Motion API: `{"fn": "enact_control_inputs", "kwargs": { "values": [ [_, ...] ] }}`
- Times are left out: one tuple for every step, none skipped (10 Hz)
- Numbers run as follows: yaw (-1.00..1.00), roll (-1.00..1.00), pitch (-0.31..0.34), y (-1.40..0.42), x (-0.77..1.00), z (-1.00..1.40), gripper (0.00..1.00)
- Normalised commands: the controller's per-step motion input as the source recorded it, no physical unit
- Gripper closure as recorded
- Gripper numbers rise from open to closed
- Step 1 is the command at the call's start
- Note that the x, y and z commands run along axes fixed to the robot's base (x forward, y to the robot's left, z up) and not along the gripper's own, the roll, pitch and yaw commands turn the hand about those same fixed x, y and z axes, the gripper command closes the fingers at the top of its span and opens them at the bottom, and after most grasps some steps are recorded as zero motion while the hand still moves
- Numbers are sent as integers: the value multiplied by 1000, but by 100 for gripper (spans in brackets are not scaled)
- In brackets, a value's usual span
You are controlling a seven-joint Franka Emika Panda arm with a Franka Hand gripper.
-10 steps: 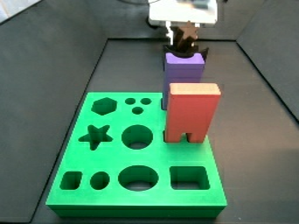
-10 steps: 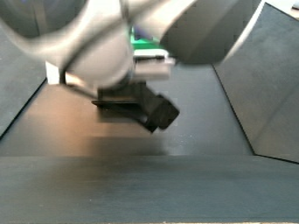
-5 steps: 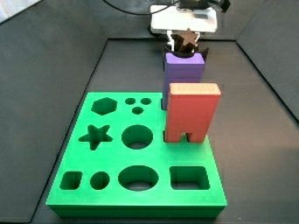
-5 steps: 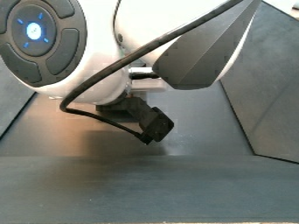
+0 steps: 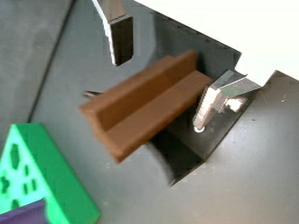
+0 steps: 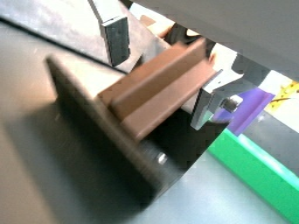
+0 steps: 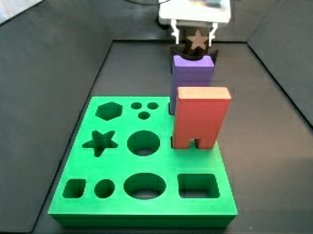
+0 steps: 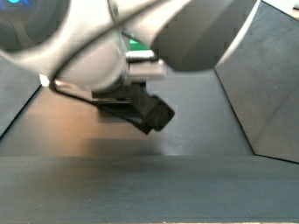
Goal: Pick up the star object. Move up. Place the star object on the fixture. Regrasp the star object. Move to above the board. Insert the star object.
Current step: Regrasp the star object.
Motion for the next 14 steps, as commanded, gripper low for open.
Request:
{"fn": "enact_control_inputs", "kwargs": {
  "values": [
    [-31, 60, 85, -5, -30, 1000, 0],
    [-43, 58, 74, -2, -35, 932, 0],
    [-50, 54, 62, -2, -37, 753, 0],
    [-50, 57, 49, -4, -33, 510, 0],
    [-48, 55, 39, -4, -25, 331, 0],
    [5, 1000, 35, -1000, -76, 996, 0],
    [6, 1000, 34, -1000, -75, 891, 0],
    [5, 1000, 21, -1000, -101, 834, 0],
    [4, 1000, 12, -1000, -130, 766, 0],
    [4, 1000, 5, -868, -118, 544, 0],
    [4, 1000, 2, -761, -100, 400, 0],
    [4, 1000, -1, -537, -63, 119, 0],
    [5, 1000, -4, -351, -40, 44, 0],
    [6, 1000, -6, -144, -36, 39, 0]
  ]
}}
